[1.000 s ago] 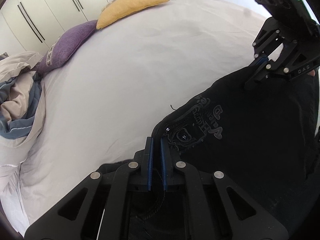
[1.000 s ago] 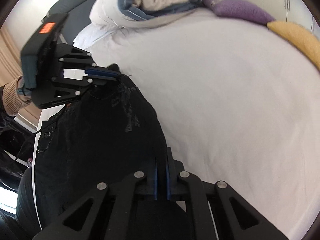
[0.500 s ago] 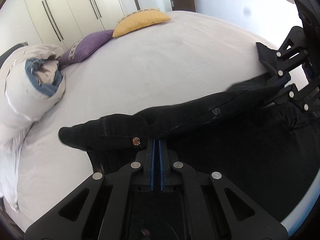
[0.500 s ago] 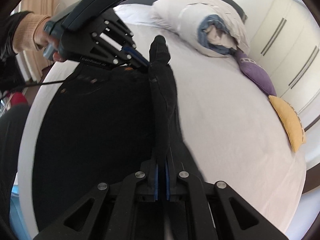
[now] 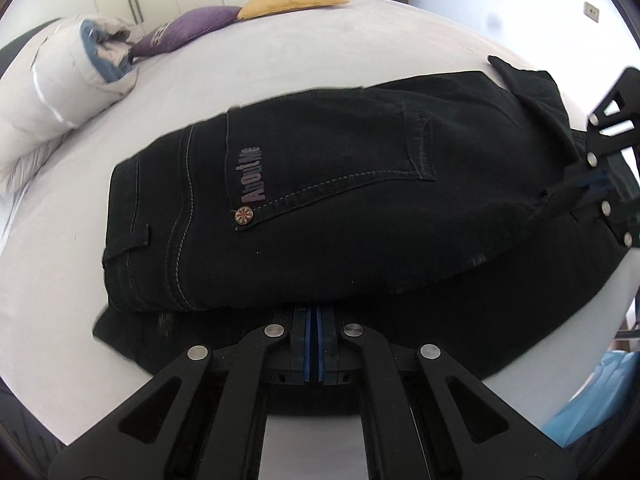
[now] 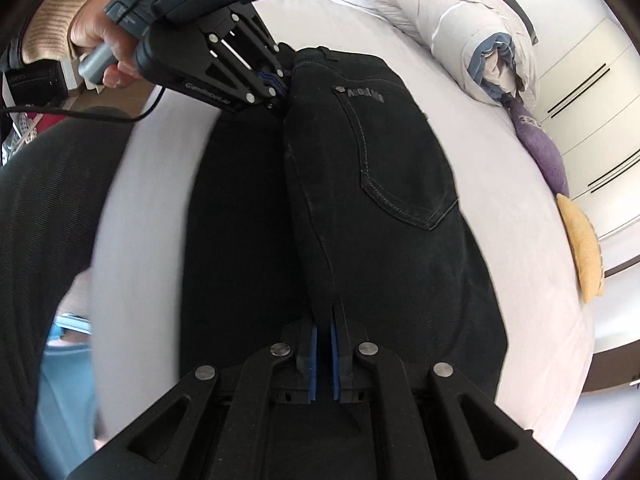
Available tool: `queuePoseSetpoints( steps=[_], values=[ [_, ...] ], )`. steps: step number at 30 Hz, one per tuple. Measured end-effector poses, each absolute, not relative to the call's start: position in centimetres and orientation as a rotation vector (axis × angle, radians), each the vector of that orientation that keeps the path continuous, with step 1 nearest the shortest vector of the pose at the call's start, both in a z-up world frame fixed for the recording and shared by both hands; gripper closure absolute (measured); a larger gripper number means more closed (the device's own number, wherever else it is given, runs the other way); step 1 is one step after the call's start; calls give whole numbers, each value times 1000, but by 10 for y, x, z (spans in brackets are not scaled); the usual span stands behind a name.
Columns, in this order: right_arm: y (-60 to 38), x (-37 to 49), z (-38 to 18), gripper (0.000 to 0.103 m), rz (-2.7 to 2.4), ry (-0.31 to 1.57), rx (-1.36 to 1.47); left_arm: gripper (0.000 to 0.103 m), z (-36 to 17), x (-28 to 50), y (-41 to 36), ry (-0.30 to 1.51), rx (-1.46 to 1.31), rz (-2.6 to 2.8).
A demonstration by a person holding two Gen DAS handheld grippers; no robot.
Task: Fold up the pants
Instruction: 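Lift the waistband with both tools and lay one leg over the other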
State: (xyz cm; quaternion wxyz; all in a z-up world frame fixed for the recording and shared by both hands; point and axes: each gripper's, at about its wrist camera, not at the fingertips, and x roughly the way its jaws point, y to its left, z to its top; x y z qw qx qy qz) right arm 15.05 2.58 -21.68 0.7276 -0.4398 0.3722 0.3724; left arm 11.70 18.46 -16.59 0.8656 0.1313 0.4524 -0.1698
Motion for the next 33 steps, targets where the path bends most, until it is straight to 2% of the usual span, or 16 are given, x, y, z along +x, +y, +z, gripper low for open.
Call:
queuePoseSetpoints(
  steps=[9, 15, 21, 30, 33],
  values=[
    [57, 117, -236, 97, 827, 841, -1013, 103, -176, 88, 209, 950, 231, -312],
    [67, 113, -247, 97, 802, 873, -1018, 103, -179, 97, 232, 963, 153, -242],
    [64, 127, -254, 93, 780, 903, -900, 103, -166, 83, 257, 977, 138, -136],
    [61, 118, -253, 92, 732, 854, -859, 102, -106, 100, 189, 828, 215, -208],
    [64, 114, -256, 92, 706, 834, -881, 102, -114, 116, 181, 884, 189, -215]
  ],
)
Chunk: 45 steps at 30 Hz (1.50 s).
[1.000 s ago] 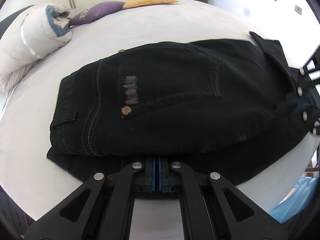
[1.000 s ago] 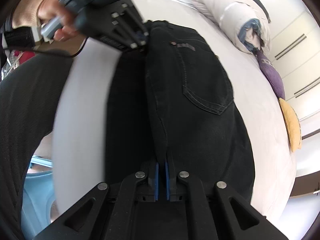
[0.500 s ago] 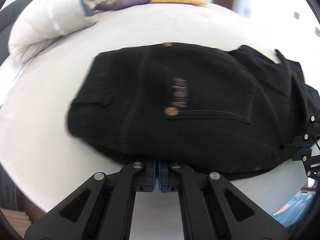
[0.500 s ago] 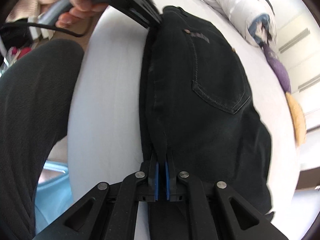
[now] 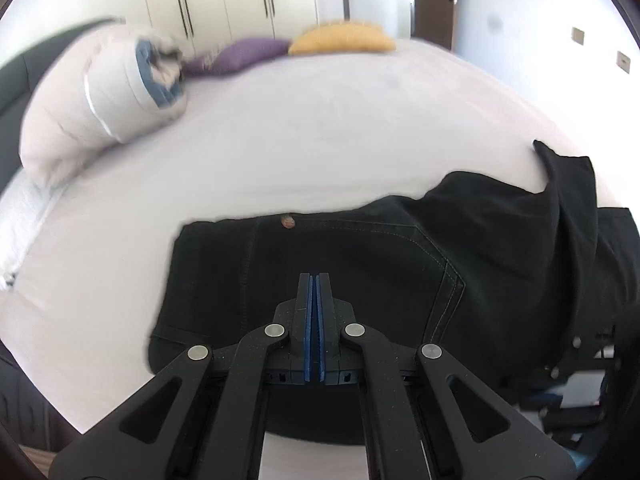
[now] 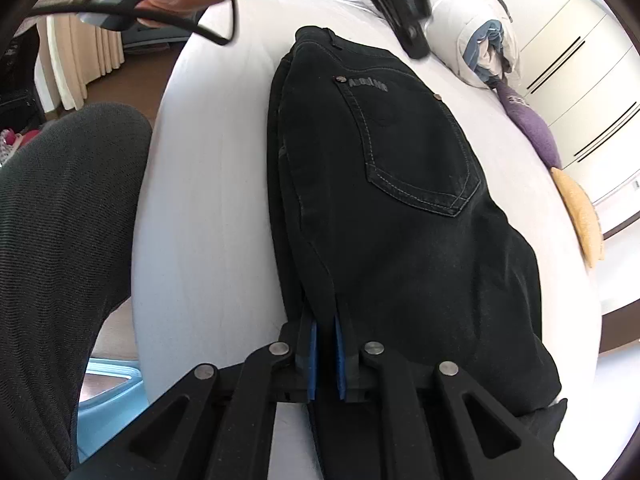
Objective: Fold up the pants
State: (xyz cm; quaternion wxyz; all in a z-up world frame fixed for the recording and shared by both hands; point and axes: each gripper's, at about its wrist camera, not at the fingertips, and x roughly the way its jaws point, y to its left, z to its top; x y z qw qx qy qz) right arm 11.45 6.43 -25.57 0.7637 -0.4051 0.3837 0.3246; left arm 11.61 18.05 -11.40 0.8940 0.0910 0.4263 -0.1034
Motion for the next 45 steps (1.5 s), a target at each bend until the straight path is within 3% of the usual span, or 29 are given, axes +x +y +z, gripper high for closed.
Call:
queuePoseSetpoints(
  steps=[3, 6, 7, 8, 12, 16, 20, 26, 33, 37, 39, 42, 44, 45],
  values=[
    [61, 110, -254, 91, 675, 842, -847, 102, -155, 122, 163, 1012, 282, -204],
    [40, 109, -242, 79, 680, 898, -726, 102, -183, 108, 170, 1032, 290, -182],
    [25, 110, -233, 53, 703, 943, -632, 102, -183, 106, 172, 1041, 272, -171],
    [11, 110, -225, 35, 718, 968, -542, 102, -182, 105, 171, 1054, 268, -161],
    [-88, 133, -181, 32, 618, 989, -114, 102, -157, 101, 151, 1022, 338, -139],
    [-204, 194, -171, 32, 387, 1046, 278, 102, -123, 107, 107, 950, 225, -257],
    [-310, 257, -173, 32, 112, 1066, 590, 101, -124, 121, 71, 963, 185, -327],
    [-322, 323, -187, 29, 28, 1174, 619, 101, -174, 137, 32, 1092, 112, -374],
    [-303, 384, -223, 29, -157, 1333, 480, 101, -197, 154, 54, 1142, -53, -408],
    [-295, 401, -240, 20, -201, 1377, 406, 102, -200, 155, 51, 1151, -43, -416],
    [-294, 404, -238, 26, -214, 1355, 386, 102, -203, 156, 55, 1157, -70, -422],
    [-304, 401, -232, 54, -219, 1328, 396, 102, -203, 150, 56, 1154, -92, -431],
    [-312, 397, -230, 91, -215, 1316, 404, 102, -203, 143, 50, 1148, -92, -431],
    [-323, 391, -226, 97, -183, 1289, 451, 102, -203, 142, 51, 1146, -90, -428]
  ],
)
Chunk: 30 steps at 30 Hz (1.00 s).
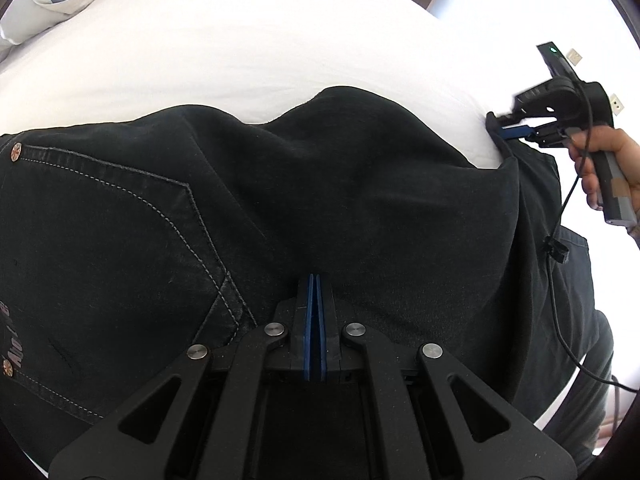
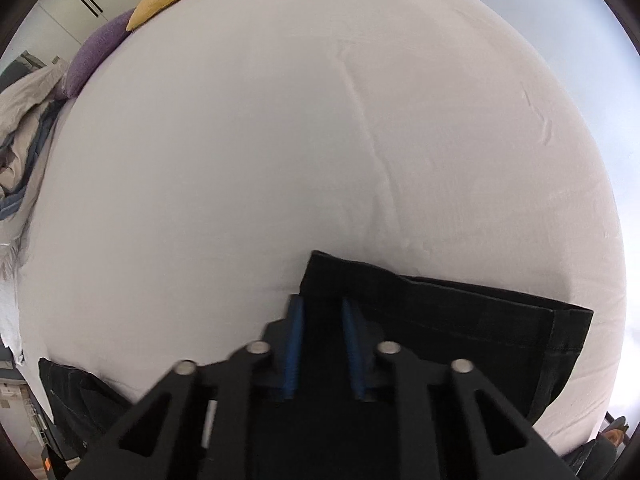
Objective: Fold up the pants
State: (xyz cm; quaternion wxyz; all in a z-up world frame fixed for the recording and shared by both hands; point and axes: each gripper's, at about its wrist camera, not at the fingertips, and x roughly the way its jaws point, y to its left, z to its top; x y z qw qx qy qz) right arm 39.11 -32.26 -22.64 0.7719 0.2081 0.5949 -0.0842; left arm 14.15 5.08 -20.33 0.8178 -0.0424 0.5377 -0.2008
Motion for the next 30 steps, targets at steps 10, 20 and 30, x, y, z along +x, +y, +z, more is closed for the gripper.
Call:
queuePoseSetpoints(
  steps=[10, 20, 30],
  values=[
    [-366, 293, -147, 100, -130, 980, 543, 102, -203, 136, 44, 1154, -52, -382],
    [-323, 331, -155, 16, -51, 1136, 477, 102, -196, 134, 22, 1160, -7, -328],
    [-295, 405, -237, 36, -262, 1382, 311, 102, -201, 135, 18, 1148, -51, -348]
  ],
)
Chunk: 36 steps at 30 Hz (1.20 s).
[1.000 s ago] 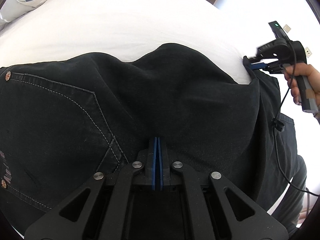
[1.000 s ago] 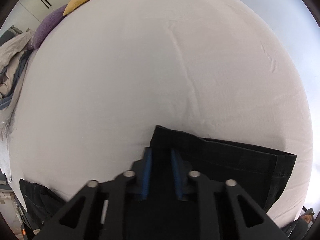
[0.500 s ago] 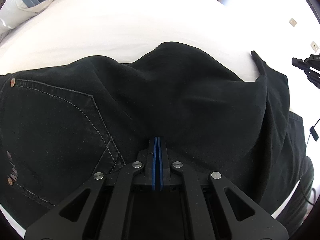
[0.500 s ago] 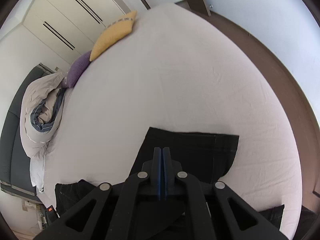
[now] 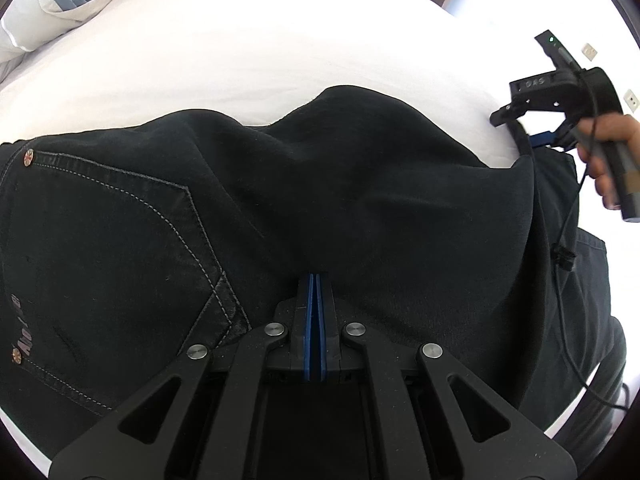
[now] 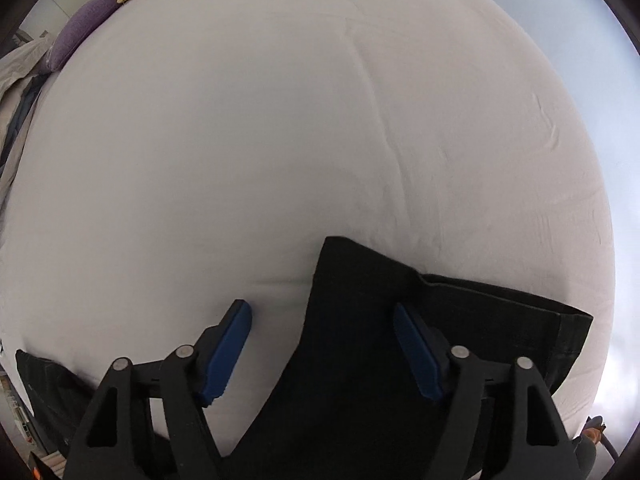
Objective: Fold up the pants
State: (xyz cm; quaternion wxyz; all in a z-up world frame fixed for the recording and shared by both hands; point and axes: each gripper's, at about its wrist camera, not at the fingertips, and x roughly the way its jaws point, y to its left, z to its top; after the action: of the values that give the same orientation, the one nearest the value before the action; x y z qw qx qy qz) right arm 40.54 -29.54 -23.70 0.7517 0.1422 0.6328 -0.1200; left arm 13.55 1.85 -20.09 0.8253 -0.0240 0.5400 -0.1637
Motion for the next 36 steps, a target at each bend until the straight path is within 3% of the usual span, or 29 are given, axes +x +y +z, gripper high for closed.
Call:
queuePoseSetpoints(
  steps=[2, 4, 10, 19, 28, 36],
  values=[
    [-296, 402, -231, 92, -241, 1366, 286, 102, -201, 136, 18, 1142, -55, -350],
    [-302, 396, -228, 99, -204, 1349, 318, 102, -201, 137, 15, 1137, -52, -350],
    [-336, 343, -194, 101, -145, 1184, 427, 102, -199, 139, 12, 1141, -39, -333],
    [-399, 159, -136, 101, -165, 867, 558, 102, -197, 145, -1, 1173, 3, -298],
    [-420, 3, -187, 101, -269, 851, 752, 102, -194, 152, -19, 1196, 24, -259],
    [-427, -41, -218, 101, -266, 884, 888, 101, -190, 155, -42, 1207, 105, -217]
  ],
)
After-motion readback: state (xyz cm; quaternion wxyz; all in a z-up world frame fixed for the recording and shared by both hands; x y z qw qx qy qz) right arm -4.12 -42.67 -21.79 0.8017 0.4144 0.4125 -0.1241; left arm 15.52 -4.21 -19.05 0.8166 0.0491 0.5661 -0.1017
